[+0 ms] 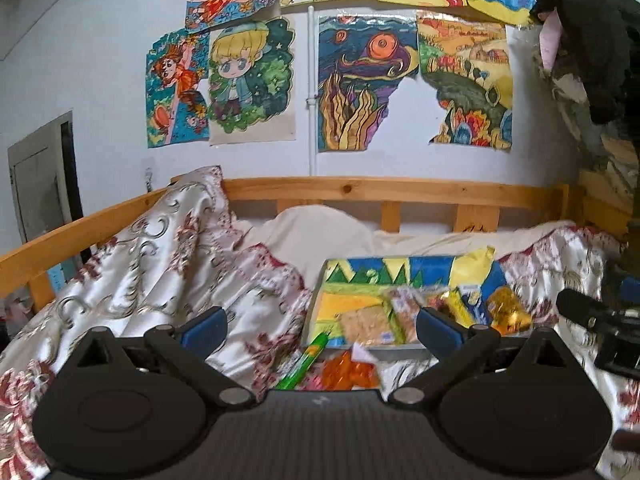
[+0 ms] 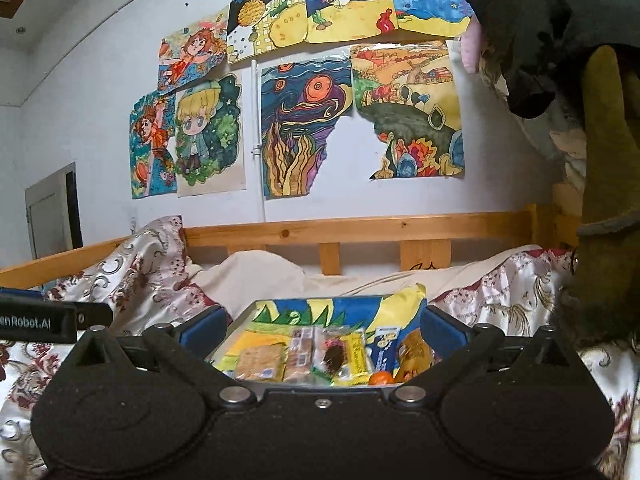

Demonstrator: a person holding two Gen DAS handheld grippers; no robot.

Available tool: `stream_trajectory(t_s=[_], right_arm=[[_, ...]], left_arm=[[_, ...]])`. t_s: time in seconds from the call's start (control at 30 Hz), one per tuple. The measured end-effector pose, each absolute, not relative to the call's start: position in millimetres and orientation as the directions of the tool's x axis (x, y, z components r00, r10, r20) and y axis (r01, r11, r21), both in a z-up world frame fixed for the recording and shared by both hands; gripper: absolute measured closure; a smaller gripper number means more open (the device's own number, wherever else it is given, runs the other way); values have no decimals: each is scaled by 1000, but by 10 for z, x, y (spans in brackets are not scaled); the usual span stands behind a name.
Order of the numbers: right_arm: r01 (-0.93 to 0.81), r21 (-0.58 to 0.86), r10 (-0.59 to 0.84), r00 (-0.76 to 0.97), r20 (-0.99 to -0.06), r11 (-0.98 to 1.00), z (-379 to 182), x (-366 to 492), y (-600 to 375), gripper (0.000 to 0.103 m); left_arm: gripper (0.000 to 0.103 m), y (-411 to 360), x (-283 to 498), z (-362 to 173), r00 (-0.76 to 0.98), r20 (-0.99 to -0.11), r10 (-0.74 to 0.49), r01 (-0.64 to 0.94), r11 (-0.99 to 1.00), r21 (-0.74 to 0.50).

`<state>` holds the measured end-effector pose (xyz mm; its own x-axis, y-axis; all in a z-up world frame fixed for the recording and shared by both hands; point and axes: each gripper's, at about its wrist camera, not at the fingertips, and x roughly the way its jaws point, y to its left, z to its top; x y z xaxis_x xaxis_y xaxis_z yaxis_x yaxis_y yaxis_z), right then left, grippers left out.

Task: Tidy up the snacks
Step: 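Withdraw both open grippers from the tray back over the bed, then move the left gripper toward the green tube while the right gripper approaches the orange-candy bag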

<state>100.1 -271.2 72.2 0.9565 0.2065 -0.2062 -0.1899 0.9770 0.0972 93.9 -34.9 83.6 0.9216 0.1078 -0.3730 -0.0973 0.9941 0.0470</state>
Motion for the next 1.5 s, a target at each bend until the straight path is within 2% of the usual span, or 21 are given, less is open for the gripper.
stream_trajectory(t_s=[0.4,0.6,1.03,1.5], right_arm=[[-198,118,224,934,-277,973,575,619,-2480,1],[-204,116,232,909,-346,972,426,498,-2336,1],[-229,101,249,856,-454,968,186,532,-2147,1],[-262,93,273,826,-493,961,106,577,-2076,1]], left_arm=[[0,-35,453,584,899,-422,116,-94,993,71],[0,38,365,359,883,-448,138,-97,989,113],[0,177,400,112,842,-521,142,-104,989,102],[0,232,466,-26,806,-571,156,-125,988,93]])
